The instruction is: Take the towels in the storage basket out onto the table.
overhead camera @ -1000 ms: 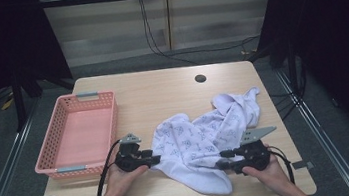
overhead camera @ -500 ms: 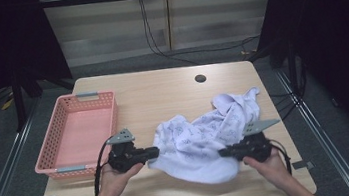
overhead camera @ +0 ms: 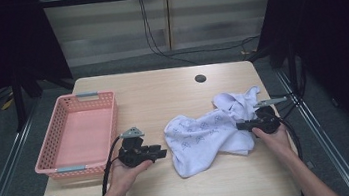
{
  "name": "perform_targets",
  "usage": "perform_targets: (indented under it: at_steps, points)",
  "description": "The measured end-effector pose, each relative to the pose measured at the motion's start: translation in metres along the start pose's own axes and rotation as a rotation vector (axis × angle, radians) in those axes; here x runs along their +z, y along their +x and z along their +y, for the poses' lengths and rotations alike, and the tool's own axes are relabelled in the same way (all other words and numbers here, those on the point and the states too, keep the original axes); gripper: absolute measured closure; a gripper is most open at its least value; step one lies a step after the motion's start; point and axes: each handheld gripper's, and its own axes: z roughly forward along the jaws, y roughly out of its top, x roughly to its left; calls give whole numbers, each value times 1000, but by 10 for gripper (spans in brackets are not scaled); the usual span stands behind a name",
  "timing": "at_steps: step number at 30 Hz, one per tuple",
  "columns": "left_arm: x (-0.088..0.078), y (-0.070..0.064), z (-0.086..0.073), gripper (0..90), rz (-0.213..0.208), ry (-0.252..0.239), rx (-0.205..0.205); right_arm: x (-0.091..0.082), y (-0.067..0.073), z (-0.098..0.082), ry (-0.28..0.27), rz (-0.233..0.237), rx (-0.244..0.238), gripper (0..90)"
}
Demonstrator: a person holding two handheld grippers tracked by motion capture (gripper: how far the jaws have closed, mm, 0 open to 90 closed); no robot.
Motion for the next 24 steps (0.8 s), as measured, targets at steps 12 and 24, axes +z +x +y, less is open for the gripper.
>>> perform_targets:
  at_steps: [12, 24]
  points:
    - [32, -6, -14, 562, 15, 96, 90, -55, 25, -26, -120, 13, -56, 548]
    - [34, -11, -18, 864, 3, 109, 108, -27, 26, -40, 38, 26, -109, 759]
